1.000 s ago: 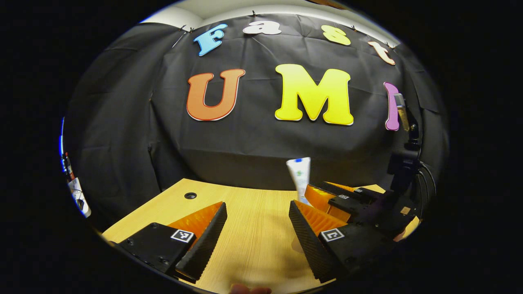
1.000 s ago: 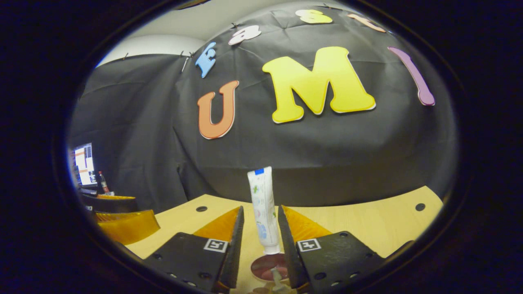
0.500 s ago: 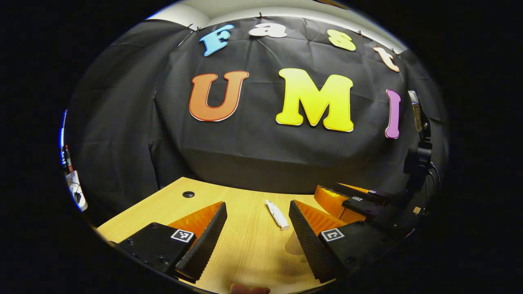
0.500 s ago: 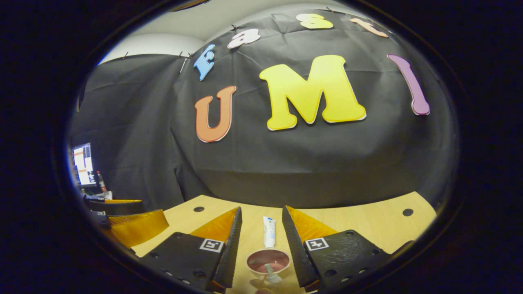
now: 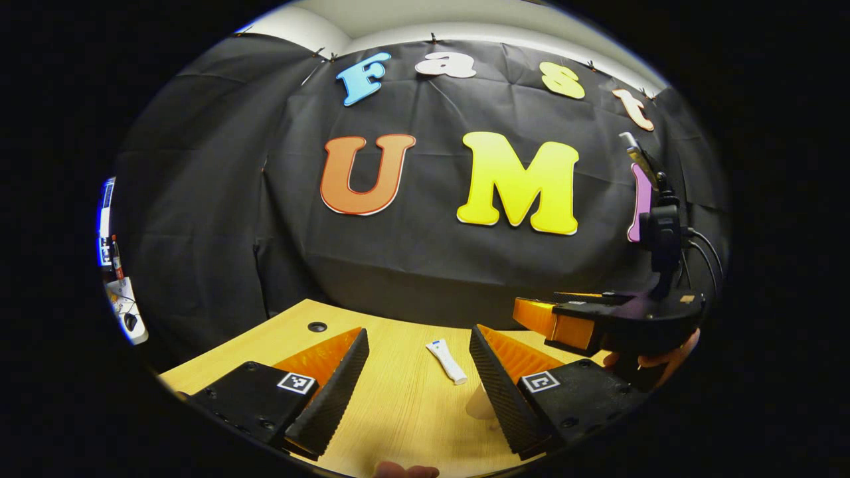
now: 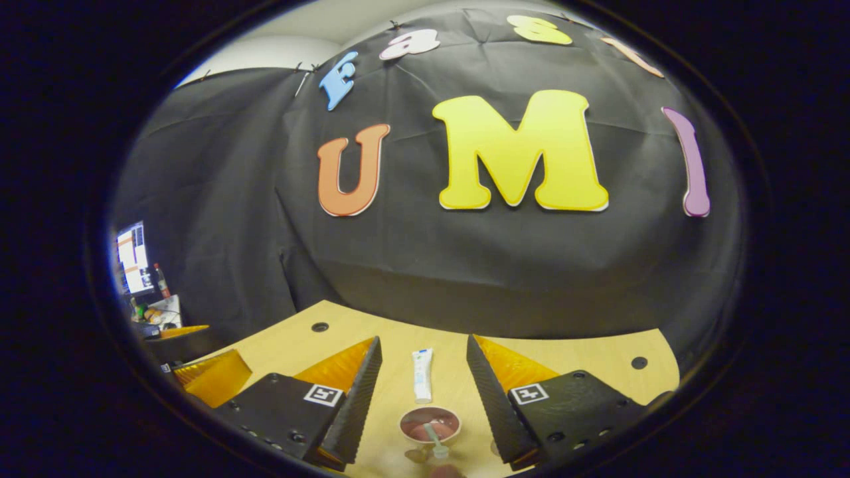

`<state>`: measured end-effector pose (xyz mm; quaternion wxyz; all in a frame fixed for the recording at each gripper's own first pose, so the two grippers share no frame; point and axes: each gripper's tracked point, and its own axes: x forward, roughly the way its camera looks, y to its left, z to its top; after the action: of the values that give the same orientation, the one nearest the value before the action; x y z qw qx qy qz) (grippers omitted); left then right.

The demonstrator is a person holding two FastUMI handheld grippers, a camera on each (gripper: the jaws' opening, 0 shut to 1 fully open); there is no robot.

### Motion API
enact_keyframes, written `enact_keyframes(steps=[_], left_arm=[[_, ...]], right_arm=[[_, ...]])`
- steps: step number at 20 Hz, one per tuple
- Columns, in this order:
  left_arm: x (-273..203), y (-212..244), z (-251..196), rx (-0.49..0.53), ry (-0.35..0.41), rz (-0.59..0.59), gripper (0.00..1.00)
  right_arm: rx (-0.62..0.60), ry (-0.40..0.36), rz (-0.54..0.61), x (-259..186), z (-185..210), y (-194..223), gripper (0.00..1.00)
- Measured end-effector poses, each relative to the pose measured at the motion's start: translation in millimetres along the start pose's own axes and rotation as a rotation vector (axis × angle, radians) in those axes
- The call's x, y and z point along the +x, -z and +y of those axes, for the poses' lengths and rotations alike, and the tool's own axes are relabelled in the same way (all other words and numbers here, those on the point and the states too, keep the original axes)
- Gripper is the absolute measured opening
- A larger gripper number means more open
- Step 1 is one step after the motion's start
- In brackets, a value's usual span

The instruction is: Put the toothbrush and toothpaste on the desktop into the cup, then pick up the cup and place it on the coaster on the desktop.

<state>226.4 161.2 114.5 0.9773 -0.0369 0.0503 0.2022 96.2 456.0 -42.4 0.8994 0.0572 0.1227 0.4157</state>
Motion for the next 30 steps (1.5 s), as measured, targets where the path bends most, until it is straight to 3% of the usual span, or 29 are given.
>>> enact_keyframes(steps=[7, 11, 17, 21, 29, 30], left_arm=[[-11, -35, 47, -0.006, -0.073, -0.036, 0.96], [-12, -50, 75, -0.012, -0.123, -0.043, 0.97], [-11, -63, 93, -0.026, -0.151, -0.042, 0.96], [-8, -63, 115, -0.018, -0.173, -0.021, 0.97], [2, -57, 140, -0.034, -0.222, 0.011, 0.97], [2, -56, 141, -0.035, -0.227, 0.016, 0.97]], right_arm=[[-0.052, -0.004, 0.102, 41, 16, -39, 0.81], [-0.047, -0.008, 0.200, 85, 23, -33, 0.81], [-0.099, -0.034, 0.450, 157, 41, 37, 0.81], [-0.114, -0.004, 0.622, 183, 34, 97, 0.83], [-0.145, 0.063, 0.801, 233, 2, 180, 0.88], [-0.123, 0.071, 0.832, 233, 4, 187, 0.82]])
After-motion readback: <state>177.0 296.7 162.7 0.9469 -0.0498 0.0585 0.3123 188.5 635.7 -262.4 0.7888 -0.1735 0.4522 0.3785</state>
